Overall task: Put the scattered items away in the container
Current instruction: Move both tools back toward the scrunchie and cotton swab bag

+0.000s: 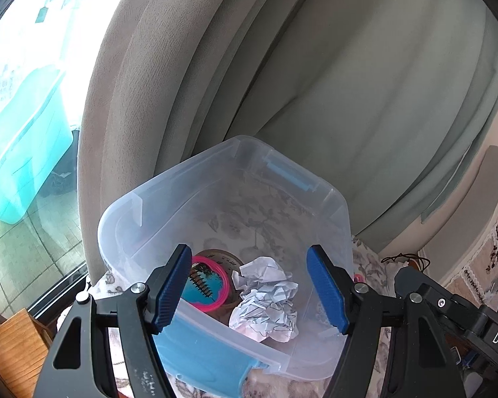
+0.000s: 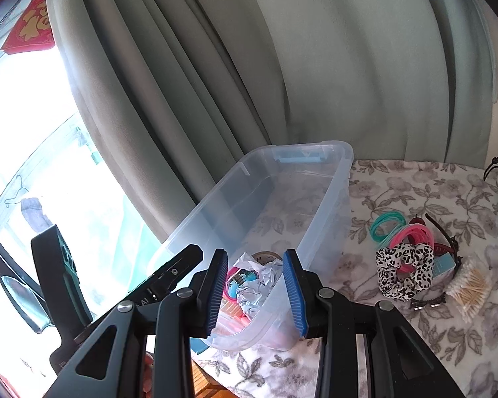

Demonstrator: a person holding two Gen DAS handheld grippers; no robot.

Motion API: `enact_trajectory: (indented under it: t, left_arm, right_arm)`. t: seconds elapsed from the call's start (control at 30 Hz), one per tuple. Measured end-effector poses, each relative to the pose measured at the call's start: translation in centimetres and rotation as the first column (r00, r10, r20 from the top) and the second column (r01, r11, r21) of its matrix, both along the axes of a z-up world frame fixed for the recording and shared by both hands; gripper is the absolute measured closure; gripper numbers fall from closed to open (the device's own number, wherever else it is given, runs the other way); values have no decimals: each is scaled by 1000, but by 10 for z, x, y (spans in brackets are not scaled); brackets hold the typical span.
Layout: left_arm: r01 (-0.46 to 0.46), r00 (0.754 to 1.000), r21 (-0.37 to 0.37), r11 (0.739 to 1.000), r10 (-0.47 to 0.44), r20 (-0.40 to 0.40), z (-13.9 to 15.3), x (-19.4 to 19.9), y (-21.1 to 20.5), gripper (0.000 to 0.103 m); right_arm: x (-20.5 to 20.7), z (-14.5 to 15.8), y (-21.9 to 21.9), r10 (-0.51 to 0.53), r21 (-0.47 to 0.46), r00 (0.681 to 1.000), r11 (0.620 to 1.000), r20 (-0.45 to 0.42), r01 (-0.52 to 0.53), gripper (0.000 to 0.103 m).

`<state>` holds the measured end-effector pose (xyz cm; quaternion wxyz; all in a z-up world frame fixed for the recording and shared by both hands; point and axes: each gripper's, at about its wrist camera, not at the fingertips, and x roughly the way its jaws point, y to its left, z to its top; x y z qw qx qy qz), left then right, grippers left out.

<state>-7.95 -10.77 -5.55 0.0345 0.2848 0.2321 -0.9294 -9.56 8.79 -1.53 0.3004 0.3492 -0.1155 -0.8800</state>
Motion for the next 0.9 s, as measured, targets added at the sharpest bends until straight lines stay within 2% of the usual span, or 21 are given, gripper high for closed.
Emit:
enact_trajectory:
  t: [0.07,0.5,0.63,0.9]
  left_arm:
    - [9,1000,-16,1000,-9,-2,12,10,5,30]
    - [113,992,-124,986,-118,-34,42,29,68,30]
    - [168,985,-162,972,-173,-19,43,31,95,30]
    - [275,961,-222,935,-276,30,34,27,147,30]
  right_arm:
    - [4,3,6,-7,-10,1000,1000,-7,7,66]
    - [35,19,69,-100,-85,994,992,-48,96,65]
    - [41,18,101,-165,-116,985,980,-47,159,66]
    - [42,0,166,-311,-156,950,938,14,309,65]
